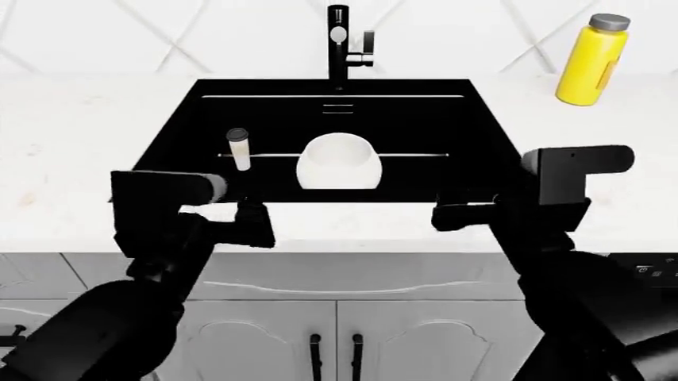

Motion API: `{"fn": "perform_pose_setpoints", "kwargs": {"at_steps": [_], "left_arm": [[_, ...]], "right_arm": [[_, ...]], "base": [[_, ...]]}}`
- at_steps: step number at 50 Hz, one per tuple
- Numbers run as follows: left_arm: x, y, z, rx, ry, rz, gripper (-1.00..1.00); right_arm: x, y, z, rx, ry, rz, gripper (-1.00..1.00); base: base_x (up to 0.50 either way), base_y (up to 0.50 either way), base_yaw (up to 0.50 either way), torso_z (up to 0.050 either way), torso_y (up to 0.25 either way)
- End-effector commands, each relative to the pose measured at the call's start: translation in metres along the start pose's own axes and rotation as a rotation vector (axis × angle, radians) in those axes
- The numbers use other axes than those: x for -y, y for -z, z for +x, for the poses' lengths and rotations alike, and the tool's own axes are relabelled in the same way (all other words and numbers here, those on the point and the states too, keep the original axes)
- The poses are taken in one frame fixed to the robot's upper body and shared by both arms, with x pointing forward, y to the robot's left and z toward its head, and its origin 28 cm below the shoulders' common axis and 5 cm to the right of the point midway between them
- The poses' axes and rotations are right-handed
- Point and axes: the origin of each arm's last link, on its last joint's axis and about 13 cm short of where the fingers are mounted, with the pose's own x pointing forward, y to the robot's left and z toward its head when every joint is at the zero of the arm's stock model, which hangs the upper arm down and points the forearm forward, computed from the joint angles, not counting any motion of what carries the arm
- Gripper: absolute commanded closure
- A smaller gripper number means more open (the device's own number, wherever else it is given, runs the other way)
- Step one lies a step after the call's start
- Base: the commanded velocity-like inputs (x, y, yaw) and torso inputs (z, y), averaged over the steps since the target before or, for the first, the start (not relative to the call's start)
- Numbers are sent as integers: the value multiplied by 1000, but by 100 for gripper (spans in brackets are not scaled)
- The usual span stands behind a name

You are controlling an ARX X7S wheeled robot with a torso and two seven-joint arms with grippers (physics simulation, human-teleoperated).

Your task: Pick the cup and bowl from the sink and place them on the counter for drying.

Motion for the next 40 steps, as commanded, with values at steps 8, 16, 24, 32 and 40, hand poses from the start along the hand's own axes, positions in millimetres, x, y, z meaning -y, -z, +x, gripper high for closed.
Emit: {"fn": "perform_pose_setpoints", "kwargs": {"at_steps": [8,16,24,32,40], "left_arm": [[-18,-89,59,-92,107,70,-100],[-28,-93,62,-137,89,50,-100],[-24,-90,61,-144,73,48,-100],[-26,-80,60,-184,77,61,-100],[-28,-70,61,-203,81,51,-100]], "right_arm": [[28,-101,44,-78,-81,-23,-100],[28,-83,41,-141,-72,-2,-100],[32,-79,40,-146,-58,19,-100],[30,-74,39,-127,-53,12,-100],[29,-64,35,-132,-45,2,-100]], "base": [[0,0,0,0,0],[134,0,0,0,0],[315,0,0,0,0],[400,0,0,0,0],[500,5,0,0,0]]}}
